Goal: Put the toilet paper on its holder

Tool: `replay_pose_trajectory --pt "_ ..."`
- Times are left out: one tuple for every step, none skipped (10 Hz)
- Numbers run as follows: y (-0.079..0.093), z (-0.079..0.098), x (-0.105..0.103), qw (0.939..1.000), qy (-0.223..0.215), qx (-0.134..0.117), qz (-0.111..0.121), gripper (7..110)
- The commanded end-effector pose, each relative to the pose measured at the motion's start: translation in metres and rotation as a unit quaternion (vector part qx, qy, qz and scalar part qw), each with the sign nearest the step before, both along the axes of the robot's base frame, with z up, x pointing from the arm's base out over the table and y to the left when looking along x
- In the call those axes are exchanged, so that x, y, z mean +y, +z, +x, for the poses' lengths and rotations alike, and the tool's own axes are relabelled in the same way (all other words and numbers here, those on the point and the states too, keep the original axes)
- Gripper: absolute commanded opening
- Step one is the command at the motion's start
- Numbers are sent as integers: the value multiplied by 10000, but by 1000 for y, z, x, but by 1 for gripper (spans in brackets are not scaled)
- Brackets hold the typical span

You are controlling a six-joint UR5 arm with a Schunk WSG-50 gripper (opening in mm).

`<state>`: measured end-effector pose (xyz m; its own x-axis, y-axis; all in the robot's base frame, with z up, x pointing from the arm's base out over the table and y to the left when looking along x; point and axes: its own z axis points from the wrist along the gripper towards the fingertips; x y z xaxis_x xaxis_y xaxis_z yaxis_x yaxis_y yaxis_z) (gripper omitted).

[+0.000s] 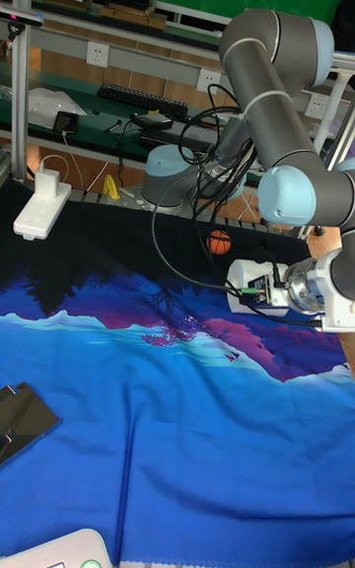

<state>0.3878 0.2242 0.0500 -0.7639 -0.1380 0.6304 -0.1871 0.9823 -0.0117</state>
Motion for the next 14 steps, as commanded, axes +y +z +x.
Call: replay_pose_trajectory --pt "2 0 5 9993 -341 26 -176 110" --pt "3 -2 4 9989 -410 93 -219 110" --pt "5 -2 0 9989 -382 103 -249 110" --pt "9 -2 -1 9990 -353 107 -255 110" --pt "13 -2 -2 9990 -342 108 -269 110" --pt "14 -1 -3 9991 -323 104 -262 110" --pt "13 0 -7 9992 -284 117 -274 110" --pt "15 -2 -9 9991 -269 174 -287 110" --pt "15 -3 -11 9989 -269 204 -313 110" --pt "14 -3 -13 9988 -286 232 -331 110" --pt "15 -5 -11 9984 -348 291 -339 110" --pt "15 -6 -8 9981 -404 322 -331 110" --pt "16 -8 -4 9977 -488 358 -303 110" --pt "17 -8 -2 9974 -540 375 -287 110"
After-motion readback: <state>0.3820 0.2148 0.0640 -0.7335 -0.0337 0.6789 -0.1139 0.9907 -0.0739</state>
